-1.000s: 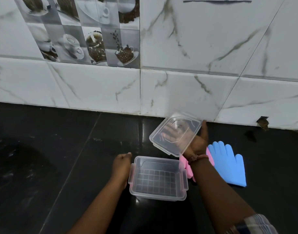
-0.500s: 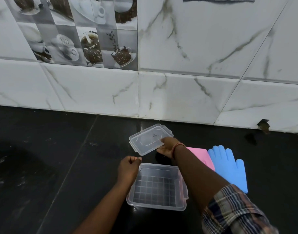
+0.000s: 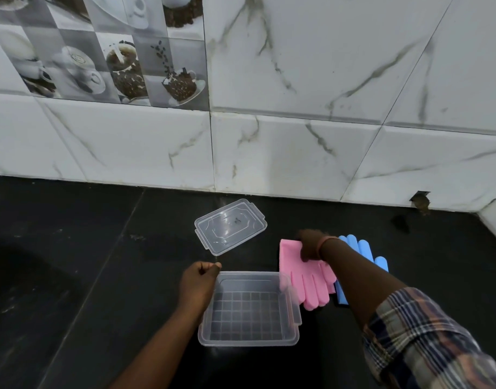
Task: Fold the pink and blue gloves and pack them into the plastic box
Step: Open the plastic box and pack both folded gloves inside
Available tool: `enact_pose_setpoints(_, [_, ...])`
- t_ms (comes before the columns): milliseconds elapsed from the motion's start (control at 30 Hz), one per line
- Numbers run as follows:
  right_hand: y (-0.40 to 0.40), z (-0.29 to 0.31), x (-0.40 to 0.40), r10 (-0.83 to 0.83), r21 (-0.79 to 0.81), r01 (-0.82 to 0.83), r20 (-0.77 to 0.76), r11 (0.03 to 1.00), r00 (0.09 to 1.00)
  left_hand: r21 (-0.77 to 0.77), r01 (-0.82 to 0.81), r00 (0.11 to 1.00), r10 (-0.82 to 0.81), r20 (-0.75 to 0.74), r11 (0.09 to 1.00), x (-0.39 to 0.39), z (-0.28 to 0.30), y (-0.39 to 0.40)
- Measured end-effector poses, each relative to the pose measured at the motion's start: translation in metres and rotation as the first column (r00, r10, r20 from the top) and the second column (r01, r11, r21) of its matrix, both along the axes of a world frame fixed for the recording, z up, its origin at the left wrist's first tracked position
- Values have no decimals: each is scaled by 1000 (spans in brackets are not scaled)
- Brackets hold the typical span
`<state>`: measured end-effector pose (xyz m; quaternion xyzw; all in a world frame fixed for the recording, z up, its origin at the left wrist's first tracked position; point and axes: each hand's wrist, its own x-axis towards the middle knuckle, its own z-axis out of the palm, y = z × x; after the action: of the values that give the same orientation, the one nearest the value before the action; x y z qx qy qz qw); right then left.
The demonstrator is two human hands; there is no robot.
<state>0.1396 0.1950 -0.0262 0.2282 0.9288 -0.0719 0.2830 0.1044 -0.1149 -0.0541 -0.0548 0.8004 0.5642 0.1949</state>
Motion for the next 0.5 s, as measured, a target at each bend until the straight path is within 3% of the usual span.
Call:
enact_pose_setpoints(167, [-12, 38, -10, 27, -52, -22, 97, 998, 995, -3, -17, 1000, 17, -11, 1000, 3, 5, 2])
enact_pose_setpoints(233, [-18, 60, -17, 52, -69, -47, 69, 996, 996, 13, -40, 999, 40, -10, 999, 5, 5, 4])
enact_pose_setpoints(367, [-35, 102, -23, 48, -61, -60, -190, 996, 981, 20, -81, 995, 82, -48, 997, 7, 8, 9])
enact_pose_setpoints(500, [-54, 144, -14, -52, -153, -36, -537, 988, 842, 44, -76, 993, 80, -92, 996, 5, 16, 15])
